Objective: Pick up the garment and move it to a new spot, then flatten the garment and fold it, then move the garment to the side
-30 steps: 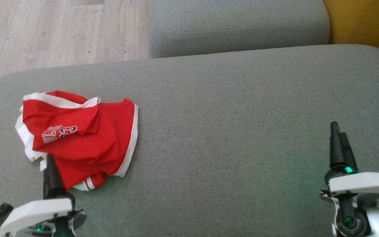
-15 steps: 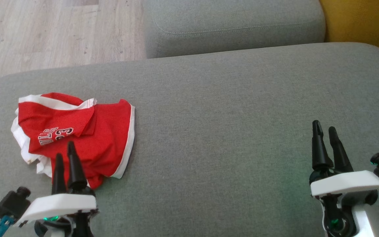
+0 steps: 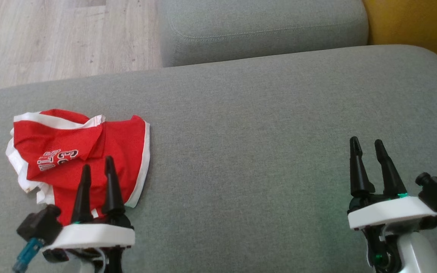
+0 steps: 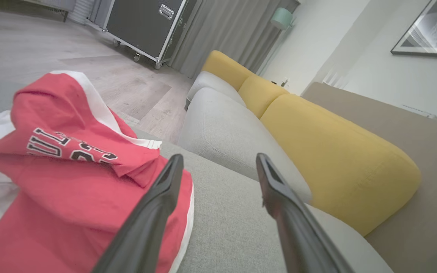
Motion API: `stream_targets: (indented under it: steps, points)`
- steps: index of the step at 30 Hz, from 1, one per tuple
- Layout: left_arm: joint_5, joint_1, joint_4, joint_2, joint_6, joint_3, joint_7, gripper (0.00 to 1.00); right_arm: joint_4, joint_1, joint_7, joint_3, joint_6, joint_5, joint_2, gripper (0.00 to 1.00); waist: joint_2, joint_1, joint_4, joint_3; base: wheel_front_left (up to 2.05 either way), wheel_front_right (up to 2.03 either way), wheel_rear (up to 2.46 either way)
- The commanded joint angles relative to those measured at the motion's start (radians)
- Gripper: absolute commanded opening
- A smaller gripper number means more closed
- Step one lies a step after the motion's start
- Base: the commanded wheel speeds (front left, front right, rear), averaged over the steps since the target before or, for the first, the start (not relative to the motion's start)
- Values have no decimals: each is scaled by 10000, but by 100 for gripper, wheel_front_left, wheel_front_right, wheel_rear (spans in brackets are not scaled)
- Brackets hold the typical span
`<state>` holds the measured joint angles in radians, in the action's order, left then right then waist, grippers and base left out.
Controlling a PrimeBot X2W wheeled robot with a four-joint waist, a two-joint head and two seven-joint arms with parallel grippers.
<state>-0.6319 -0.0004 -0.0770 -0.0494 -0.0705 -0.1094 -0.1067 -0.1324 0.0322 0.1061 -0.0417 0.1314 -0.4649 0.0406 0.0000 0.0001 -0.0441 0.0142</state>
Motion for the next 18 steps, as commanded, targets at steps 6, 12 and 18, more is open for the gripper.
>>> stream_targets:
  steps: [6, 12, 18]
  points:
    - [1282, -611, 312, -485, 320, -467, -291, 100, 549, 647, 290, -305, -5, 1253, 72, 100, 0, -1, -58, 22, 0, 0, 0]
    - [2103, -712, 51, -792, 658, -1041, -438, 100, 607, 655, 438, -325, -5, 2007, 75, 100, 0, -1, -65, 38, 0, 0, 0]
    - [2924, -896, -107, -1102, 1197, -1620, -613, 100, 645, 660, 614, -419, -6, 2970, 78, 100, 0, -1, -49, 45, 0, 0, 0]
